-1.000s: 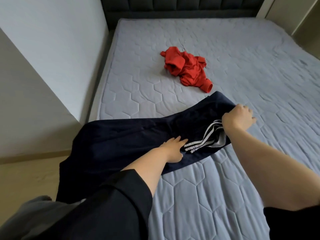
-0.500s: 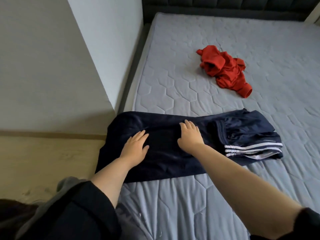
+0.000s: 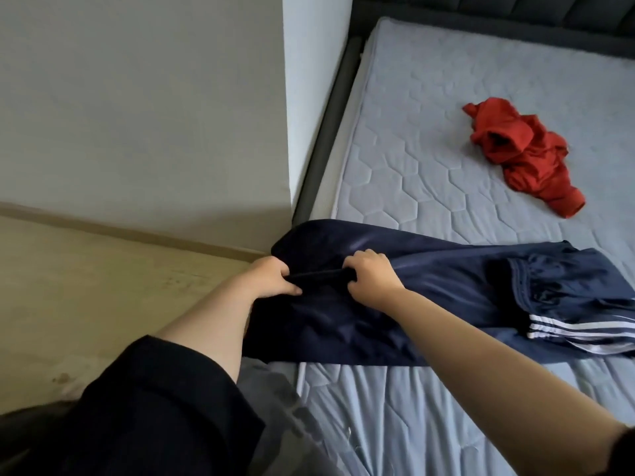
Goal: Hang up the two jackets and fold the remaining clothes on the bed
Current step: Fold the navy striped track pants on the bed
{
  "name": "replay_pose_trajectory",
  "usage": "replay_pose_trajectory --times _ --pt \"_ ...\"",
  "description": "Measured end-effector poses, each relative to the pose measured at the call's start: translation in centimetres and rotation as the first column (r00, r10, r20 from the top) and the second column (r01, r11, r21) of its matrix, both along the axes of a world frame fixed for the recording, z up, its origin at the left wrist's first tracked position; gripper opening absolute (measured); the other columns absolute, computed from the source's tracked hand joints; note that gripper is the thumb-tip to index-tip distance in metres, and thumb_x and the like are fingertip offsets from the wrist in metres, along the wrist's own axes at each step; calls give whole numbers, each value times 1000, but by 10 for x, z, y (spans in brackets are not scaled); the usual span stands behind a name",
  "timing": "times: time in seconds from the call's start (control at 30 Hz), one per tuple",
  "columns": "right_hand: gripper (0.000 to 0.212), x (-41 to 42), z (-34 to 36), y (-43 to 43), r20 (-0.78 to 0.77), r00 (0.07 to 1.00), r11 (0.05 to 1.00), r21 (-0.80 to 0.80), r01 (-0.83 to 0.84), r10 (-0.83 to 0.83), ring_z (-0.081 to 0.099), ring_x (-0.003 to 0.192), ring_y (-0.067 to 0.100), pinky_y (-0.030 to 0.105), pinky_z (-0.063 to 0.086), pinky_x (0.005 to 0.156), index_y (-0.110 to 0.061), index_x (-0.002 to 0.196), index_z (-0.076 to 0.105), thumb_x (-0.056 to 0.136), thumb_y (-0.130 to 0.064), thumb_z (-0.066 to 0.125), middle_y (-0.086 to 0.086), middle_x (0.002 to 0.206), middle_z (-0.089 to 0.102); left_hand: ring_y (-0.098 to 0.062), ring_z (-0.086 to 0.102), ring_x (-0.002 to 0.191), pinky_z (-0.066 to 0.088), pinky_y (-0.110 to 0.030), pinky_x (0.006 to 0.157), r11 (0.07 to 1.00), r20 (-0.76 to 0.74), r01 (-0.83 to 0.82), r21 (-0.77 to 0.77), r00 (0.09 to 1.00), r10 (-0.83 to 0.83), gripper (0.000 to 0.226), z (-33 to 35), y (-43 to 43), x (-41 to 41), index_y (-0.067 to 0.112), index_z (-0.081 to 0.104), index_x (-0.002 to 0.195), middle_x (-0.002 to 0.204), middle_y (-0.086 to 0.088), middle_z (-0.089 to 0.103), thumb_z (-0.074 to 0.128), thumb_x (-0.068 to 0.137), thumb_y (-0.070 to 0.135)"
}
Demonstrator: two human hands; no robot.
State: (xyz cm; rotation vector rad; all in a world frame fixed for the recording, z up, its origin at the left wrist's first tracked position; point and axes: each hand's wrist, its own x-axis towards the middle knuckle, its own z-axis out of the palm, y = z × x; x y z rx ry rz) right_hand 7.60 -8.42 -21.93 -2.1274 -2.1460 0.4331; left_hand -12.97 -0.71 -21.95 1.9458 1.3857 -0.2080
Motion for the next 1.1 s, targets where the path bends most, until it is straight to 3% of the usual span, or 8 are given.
replay_pose_trajectory --times 0.13,0.27,0.43,0.53,0.7,0.77,0.93,1.1 --pt "21 5 14 -6 -327 926 971 -202 129 -191 48 67 22 30 42 65 -9 59 55 75 -1 44 4 67 53 -9 53 59 40 -18 53 950 91 179 -255 983 -160 31 32 -27 7 19 62 64 61 6 55 71 78 45" --pt "36 11 37 -11 -275 925 798 -601 46 -261 52 48 27 24 42 48 -11 58 68 78 -20 39 20 70 68 -14 53 63 50 -27 66 619 -62 87 -781 975 -215 30 32 -68 6 14 55 86 75 -2 53 41 100 37" --pt "27 1 38 -24 11 998 757 -652 48 -54 58 44 18 24 47 53 -12 85 66 86 -33 47 7 52 66 -19 51 63 39 -23 46 925 -430 113 -362 861 -273 40 38 -68 -31 -1 51 123 110 -15 59 37 102 31" --pt "24 -9 25 -35 64 998 908 -418 23 5 60 72 19 27 45 65 -15 83 60 84 -39 58 2 78 68 -17 57 65 44 -23 44 956 -276 -1 -292 957 -84 64 30 -62 -46 9 31 144 132 -14 52 54 93 41" --pt "25 -21 13 -50 -61 998 973 -229 -36 22 56 82 18 29 42 72 -24 76 56 88 -46 56 -3 82 62 -31 39 131 42 -36 96 936 -91 -159 -315 986 137 88 17 -60 -17 13 2 151 154 -11 22 48 90 56" --pt "27 -22 12 -54 -131 991 970 -239 -48 17 52 78 14 27 40 70 -22 80 60 87 -48 58 -5 81 59 -34 41 128 38 -43 104 891 -95 -319 -322 947 305 89 9 -57 -7 10 -4 150 152 -16 25 51 92 48" --pt "33 -16 7 -53 -141 990 972 -233 -34 1 53 90 15 28 43 79 -17 91 64 85 -49 60 -2 92 59 -17 44 55 38 -26 49 766 -40 -490 -416 852 523 39 -4 -50 -9 6 46 124 84 -10 55 61 88 7" --pt "44 -11 4 -50 -37 999 969 -246 -28 19 44 110 19 34 40 96 -18 111 60 85 -54 57 1 110 53 -32 56 79 39 -30 59 795 8 -605 44 796 606 15 -6 -36 -31 5 57 98 92 -13 59 53 83 8"
